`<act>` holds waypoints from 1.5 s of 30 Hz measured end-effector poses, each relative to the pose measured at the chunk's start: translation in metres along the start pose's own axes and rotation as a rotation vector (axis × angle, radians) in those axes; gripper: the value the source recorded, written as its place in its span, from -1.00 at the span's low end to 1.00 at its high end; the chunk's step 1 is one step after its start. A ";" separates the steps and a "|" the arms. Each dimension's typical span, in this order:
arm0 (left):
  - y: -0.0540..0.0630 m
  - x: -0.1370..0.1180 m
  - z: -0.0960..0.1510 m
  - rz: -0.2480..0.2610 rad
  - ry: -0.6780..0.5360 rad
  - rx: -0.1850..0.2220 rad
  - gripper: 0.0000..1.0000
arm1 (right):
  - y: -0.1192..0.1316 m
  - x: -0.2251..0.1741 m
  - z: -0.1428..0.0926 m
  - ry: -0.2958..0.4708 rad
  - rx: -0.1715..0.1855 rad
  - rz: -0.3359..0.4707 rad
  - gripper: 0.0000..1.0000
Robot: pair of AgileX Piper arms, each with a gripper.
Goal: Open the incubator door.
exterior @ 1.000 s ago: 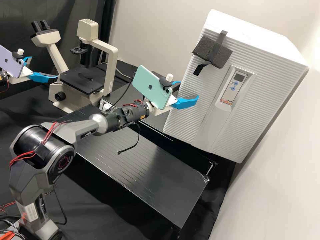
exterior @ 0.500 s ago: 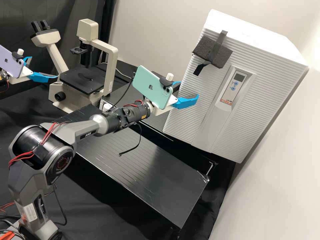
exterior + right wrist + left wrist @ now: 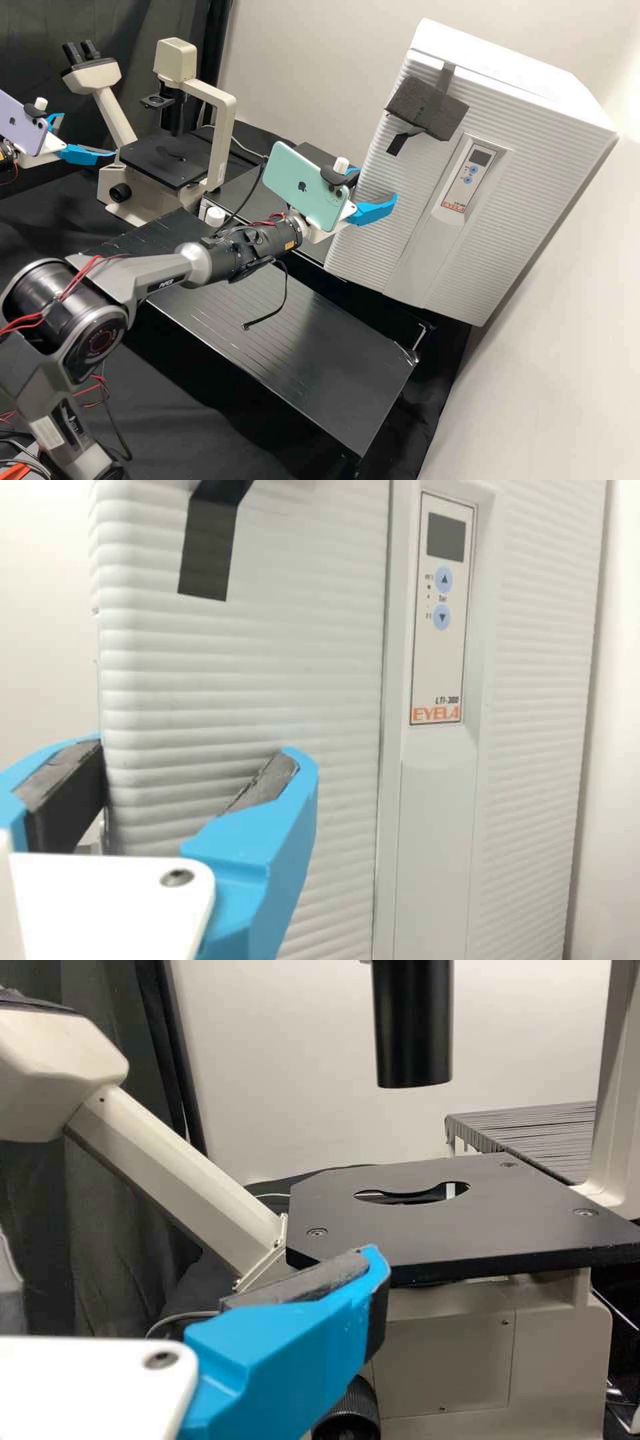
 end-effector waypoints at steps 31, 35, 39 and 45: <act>0.000 0.000 0.000 0.000 0.000 0.000 1.00 | 0.015 -0.089 0.030 -0.167 -0.048 0.189 1.00; 0.000 0.000 0.000 0.000 0.000 0.000 1.00 | 0.014 -0.097 0.032 -0.196 -0.062 0.239 1.00; 0.000 0.000 0.000 0.000 0.000 0.000 1.00 | 0.017 -0.111 0.029 -0.197 -0.075 0.303 1.00; 0.000 0.000 0.000 0.000 0.000 0.000 1.00 | 0.023 -0.140 0.019 -0.158 -0.071 0.398 1.00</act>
